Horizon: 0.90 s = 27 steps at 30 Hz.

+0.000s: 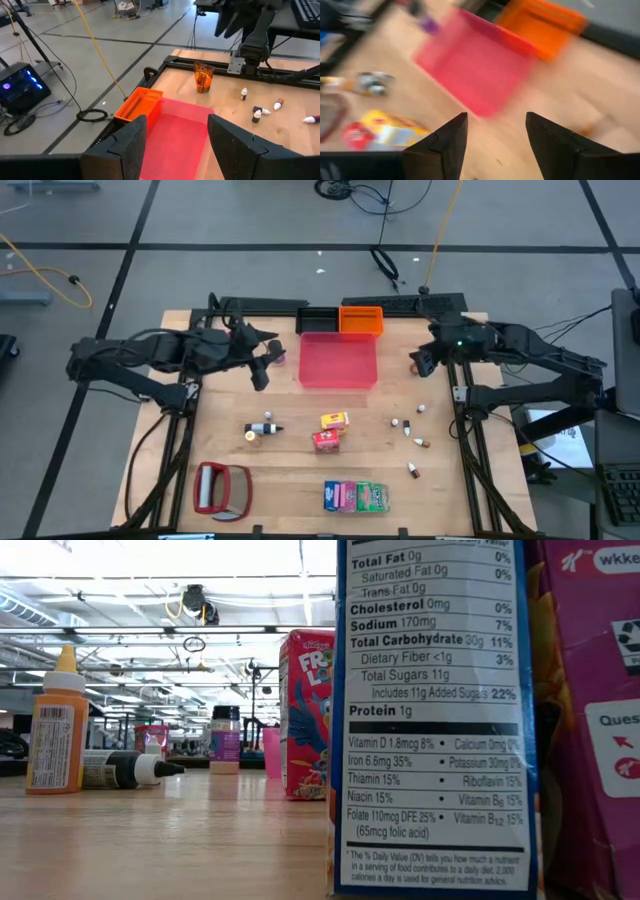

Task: Pick & Place Kitchen Items
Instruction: Put the spice bag into the orange bin

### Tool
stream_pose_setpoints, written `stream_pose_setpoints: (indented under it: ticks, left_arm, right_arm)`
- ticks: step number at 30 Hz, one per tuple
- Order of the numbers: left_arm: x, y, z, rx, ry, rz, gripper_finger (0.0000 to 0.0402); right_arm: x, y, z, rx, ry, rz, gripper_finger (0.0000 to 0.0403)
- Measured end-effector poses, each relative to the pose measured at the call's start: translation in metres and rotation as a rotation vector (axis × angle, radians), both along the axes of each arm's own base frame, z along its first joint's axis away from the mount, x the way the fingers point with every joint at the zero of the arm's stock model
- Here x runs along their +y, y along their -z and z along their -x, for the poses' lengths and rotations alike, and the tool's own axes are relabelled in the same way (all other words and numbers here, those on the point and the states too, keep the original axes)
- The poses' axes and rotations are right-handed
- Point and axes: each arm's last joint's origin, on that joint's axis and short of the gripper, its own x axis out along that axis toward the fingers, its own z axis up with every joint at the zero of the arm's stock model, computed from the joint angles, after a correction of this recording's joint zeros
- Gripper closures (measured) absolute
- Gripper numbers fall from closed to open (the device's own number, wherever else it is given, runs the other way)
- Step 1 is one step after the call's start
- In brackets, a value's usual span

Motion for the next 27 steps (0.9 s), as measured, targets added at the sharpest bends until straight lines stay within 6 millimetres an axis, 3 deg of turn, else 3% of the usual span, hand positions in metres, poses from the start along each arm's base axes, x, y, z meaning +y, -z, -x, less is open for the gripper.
stream_pose_setpoints:
  ticks: [4, 11, 19, 27]
  left_arm:
    - [0.0, 0.001, -0.003, -0.001, -0.003, 0.001, 0.019]
    - [0.001, 0.0, -0.004, -0.011, -0.001, -0.009, 0.019]
    - [0.001, 0.0, -0.004, -0.008, 0.002, -0.015, 0.019]
    - [0.001, 0.0, -0.004, -0.008, 0.002, -0.015, 0.019]
  right_arm:
    - [-0.001, 0.016, 0.002, 0.131, 0.11, -0.078, 0.0235]
    - [-0.007, 0.037, -0.012, 0.259, 0.143, -0.112, 0.0257]
    - [-0.027, 0.057, -0.007, 0.422, 0.292, -0.105, 0.0243]
    - [-0.039, 0.06, 0.0, 0.431, 0.368, -0.118, 0.021]
